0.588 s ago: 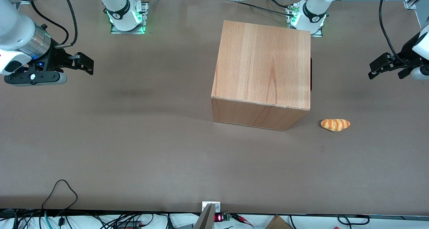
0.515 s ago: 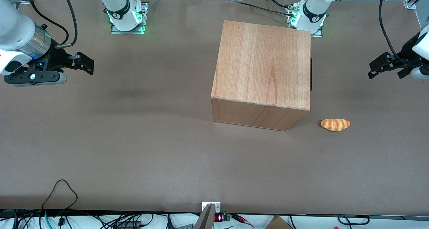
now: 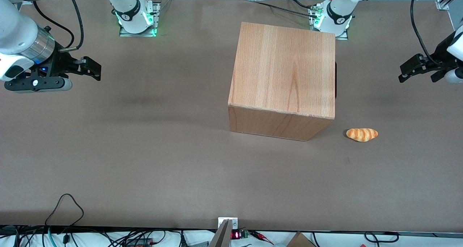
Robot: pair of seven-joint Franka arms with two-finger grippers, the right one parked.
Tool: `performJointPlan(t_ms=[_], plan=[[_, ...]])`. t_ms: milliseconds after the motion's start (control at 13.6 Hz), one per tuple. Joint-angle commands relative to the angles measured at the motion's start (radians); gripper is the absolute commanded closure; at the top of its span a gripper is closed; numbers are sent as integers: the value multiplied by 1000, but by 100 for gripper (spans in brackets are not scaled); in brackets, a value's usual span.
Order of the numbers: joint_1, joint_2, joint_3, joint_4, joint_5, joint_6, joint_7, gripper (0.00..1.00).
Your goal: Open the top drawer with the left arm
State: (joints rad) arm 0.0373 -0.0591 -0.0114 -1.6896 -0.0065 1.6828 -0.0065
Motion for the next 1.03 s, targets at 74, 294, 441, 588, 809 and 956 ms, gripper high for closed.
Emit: performJointPlan(t_ms=[74, 294, 441, 588, 809, 956], plan=[[-1, -7, 2, 13, 19, -22, -10, 0], [1, -5, 2, 2, 13, -21, 3, 0], [1, -5, 2, -5, 11, -31, 10, 0], [1, -7, 1, -27, 7, -34, 11, 0], [1, -7, 1, -84, -64, -28, 25, 0], [1, -2, 1, -110, -88, -26, 63, 0]])
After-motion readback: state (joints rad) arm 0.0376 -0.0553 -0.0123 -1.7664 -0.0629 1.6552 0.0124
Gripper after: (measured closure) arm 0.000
